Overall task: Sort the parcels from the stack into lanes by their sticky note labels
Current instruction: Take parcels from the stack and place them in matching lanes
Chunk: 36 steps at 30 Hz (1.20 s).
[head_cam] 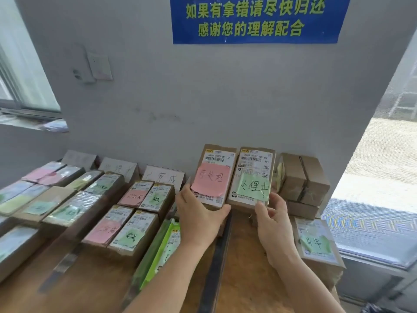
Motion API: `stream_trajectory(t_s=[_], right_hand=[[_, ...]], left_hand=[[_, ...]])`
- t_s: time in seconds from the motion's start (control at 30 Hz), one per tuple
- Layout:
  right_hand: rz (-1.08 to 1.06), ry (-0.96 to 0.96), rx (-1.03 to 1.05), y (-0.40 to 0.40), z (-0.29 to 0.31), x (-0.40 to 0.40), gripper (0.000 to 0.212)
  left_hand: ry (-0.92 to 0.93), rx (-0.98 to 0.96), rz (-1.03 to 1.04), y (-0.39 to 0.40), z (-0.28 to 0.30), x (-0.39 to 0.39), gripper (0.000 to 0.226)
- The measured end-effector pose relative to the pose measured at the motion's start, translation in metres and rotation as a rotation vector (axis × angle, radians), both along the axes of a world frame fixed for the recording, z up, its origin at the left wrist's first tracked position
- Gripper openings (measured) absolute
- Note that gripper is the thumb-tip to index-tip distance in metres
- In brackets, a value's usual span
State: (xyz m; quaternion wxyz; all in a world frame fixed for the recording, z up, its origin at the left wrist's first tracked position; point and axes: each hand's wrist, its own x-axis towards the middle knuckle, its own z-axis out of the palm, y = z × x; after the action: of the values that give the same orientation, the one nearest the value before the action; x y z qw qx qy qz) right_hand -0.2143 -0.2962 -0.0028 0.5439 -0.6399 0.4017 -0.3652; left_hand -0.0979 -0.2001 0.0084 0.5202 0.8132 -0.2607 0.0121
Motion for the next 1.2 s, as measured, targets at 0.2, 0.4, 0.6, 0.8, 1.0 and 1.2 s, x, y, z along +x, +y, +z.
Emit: stream_trajectory(t_s=[0.2,0.4,0.6,0.8,1.0,1.2], right_hand=[[0.112,0.017,-0.028,0.022,0.000,0.010,0.039],[0.151,0.032,-0.040,0.062,0.005,0.031,0.034],[0.188,0.016,-0.040,0.130,0.009,0.075,0.030],[0.246,0.051,-0.096,0.222,0.008,0.118,0.038],[0.289,0.107,-0.149,0.306,0.007,0.152,0.046],[0.402,0.108,-0.147,0.367,0.003,0.188,0.040]], left_hand=[[0.077,0.044,0.022,0.037,-0.004,0.006,0.112],[0.082,0.000,0.019,0.084,-0.003,0.026,0.112],[0.050,-0.063,0.091,0.162,-0.001,0.062,0.099],[0.061,-0.021,0.179,0.259,-0.002,0.102,0.099],[0.054,-0.025,0.226,0.350,-0.001,0.133,0.098],[0.036,0.013,0.319,0.422,-0.003,0.161,0.102]])
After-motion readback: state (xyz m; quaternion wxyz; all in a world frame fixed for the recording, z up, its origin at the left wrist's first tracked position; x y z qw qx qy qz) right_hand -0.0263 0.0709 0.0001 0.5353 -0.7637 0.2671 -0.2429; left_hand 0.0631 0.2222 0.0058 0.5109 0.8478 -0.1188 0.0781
